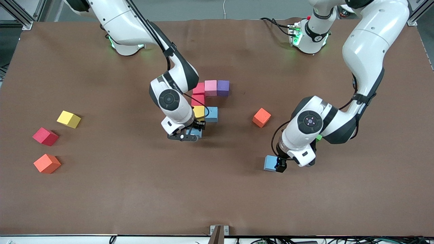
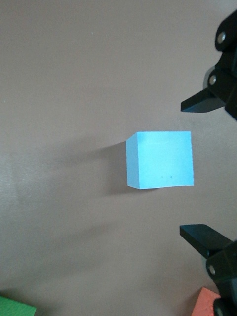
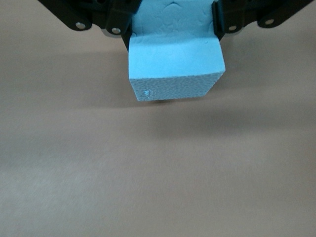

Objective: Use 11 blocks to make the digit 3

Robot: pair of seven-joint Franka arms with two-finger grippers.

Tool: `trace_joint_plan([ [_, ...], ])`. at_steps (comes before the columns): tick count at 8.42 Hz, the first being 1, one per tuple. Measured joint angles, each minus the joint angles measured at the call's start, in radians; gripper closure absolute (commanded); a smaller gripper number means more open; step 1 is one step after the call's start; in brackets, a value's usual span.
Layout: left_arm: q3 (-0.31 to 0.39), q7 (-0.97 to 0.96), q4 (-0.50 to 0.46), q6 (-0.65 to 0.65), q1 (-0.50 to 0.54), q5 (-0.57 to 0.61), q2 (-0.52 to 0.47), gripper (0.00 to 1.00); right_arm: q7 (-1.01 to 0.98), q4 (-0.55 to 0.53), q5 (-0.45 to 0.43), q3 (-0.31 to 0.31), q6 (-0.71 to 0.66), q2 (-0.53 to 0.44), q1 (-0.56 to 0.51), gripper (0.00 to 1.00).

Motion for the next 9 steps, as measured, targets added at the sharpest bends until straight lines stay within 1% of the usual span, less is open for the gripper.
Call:
trace_joint_plan([
  [2, 0.015, 0.007, 0.033, 0.000, -0.012, 0.000, 0.051, 0.00, 0.029, -0.009, 0.000, -0.003, 0.005, 0.000, 0.031, 0.99],
  [3, 0.038, 0.011, 0.037, 0.001, -0.026, 0.000, 0.063, 0.00, 0.037, -0.011, -0.001, -0.005, 0.005, 0.000, 0.043, 0.99],
  [5, 0.061, 0.029, 0.039, 0.001, -0.035, 0.000, 0.074, 0.00, 0.038, -0.027, -0.002, -0.015, 0.021, 0.000, 0.058, 0.99],
  [7, 0.064, 0.037, 0.039, 0.003, -0.035, 0.000, 0.079, 0.00, 0.038, -0.041, -0.023, -0.024, 0.040, 0.000, 0.066, 0.99],
  [9, 0.068, 0.037, 0.040, 0.035, -0.035, 0.000, 0.082, 0.00, 0.038, -0.043, -0.039, -0.028, 0.044, 0.000, 0.066, 0.98],
])
